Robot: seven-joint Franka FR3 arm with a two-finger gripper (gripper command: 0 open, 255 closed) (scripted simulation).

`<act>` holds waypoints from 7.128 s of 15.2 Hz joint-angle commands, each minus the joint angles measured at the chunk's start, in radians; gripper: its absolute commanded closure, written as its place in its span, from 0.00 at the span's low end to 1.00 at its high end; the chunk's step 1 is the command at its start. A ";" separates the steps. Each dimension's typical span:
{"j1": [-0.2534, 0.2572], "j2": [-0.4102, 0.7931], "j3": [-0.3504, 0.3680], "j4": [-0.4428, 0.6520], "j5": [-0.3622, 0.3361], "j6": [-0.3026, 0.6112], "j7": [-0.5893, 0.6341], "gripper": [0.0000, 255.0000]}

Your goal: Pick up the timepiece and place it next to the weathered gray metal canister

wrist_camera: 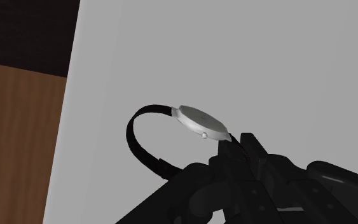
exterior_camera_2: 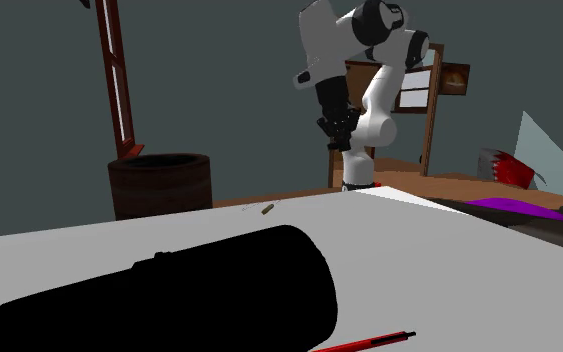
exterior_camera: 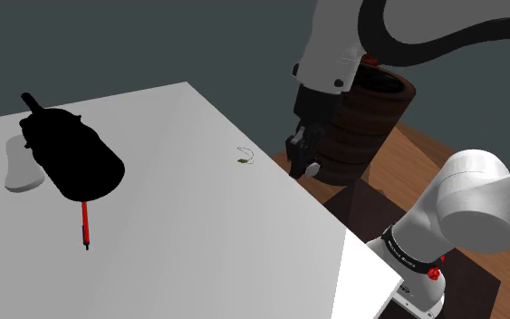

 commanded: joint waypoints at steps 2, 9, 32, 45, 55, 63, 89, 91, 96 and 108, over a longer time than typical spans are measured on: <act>-0.002 -0.008 -0.008 0.031 -0.008 -0.038 0.009 1.00; -0.007 -0.013 -0.027 0.118 -0.027 -0.129 0.034 1.00; -0.074 0.567 -0.015 0.733 -0.165 -0.165 0.071 1.00; 0.000 1.250 -0.017 1.662 -0.337 -0.417 0.158 1.00; -0.014 1.224 -0.022 1.495 -0.331 -0.280 0.126 1.00; -0.025 1.198 -0.024 1.347 -0.325 -0.160 0.101 1.00; -0.029 1.248 -0.032 1.087 -0.323 0.142 0.042 1.00; -0.029 1.248 -0.032 1.088 -0.323 0.142 0.042 1.00; -0.029 1.248 -0.032 1.088 -0.323 0.142 0.042 0.00; -0.043 1.228 -0.034 1.180 -0.323 0.027 0.045 0.00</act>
